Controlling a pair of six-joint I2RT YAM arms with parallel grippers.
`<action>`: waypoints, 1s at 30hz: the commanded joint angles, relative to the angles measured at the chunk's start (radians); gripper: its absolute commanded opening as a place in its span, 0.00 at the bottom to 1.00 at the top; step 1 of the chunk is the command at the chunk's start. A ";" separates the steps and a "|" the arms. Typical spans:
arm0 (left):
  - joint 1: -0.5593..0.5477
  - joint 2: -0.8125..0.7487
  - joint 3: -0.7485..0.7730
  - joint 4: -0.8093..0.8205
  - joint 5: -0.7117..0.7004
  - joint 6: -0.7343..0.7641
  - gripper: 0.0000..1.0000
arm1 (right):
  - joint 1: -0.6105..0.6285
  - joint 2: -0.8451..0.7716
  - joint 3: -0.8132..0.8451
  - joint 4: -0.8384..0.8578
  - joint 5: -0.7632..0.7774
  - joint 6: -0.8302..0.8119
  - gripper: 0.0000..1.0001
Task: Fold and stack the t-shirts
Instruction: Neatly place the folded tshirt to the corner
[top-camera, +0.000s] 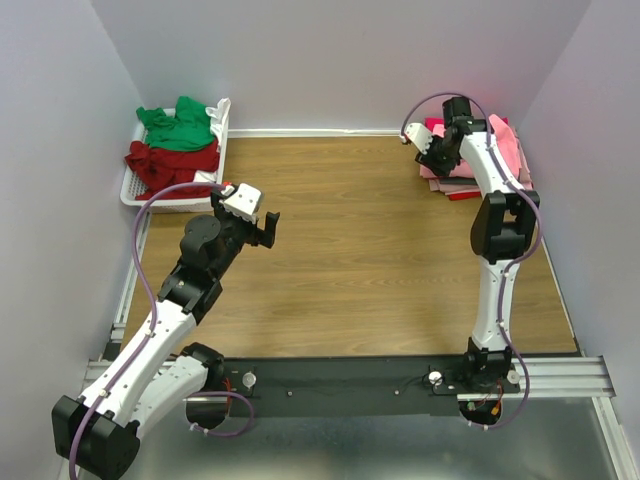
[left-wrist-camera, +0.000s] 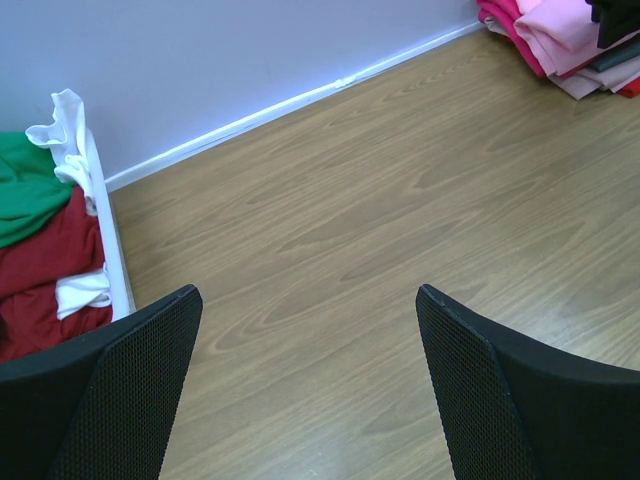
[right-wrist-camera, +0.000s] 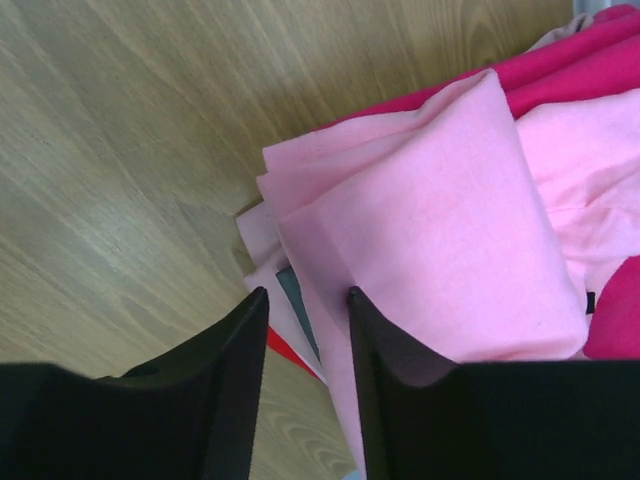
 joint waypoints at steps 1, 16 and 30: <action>-0.005 -0.011 0.008 0.022 0.028 -0.008 0.95 | -0.002 0.028 0.035 0.013 0.029 0.020 0.42; -0.005 -0.011 0.009 0.020 0.028 -0.008 0.95 | -0.003 0.027 0.094 0.088 0.027 0.095 0.02; -0.003 -0.008 0.008 0.022 0.029 -0.009 0.95 | 0.000 -0.036 -0.047 0.079 0.024 0.037 0.46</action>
